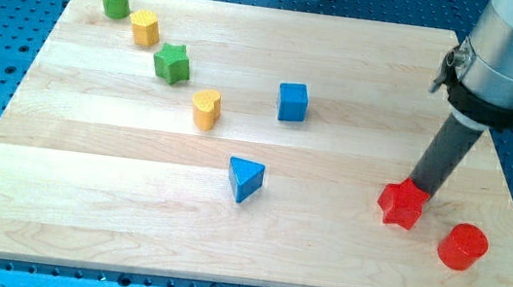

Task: Place your arm top to the blue triangle

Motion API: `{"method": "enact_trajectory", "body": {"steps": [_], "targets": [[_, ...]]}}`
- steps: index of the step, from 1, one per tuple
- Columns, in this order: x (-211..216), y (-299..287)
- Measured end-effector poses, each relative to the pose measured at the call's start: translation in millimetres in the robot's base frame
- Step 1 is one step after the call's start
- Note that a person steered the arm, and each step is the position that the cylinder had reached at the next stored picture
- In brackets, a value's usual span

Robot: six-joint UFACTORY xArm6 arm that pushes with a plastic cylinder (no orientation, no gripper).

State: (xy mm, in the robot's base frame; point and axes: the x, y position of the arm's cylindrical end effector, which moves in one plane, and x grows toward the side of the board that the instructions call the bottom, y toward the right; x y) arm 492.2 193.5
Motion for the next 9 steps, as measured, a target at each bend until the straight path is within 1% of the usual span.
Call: {"method": "enact_trajectory", "body": {"steps": [1, 2, 3, 4, 5, 7, 8, 9], "targets": [[-93.0, -8.4], [-158.2, -73.1], [-161.5, -145.6], [-130.2, -169.1], [-99.4, -143.4], [-56.3, -143.4], [-76.7, -171.6], [-59.4, -167.3]]}}
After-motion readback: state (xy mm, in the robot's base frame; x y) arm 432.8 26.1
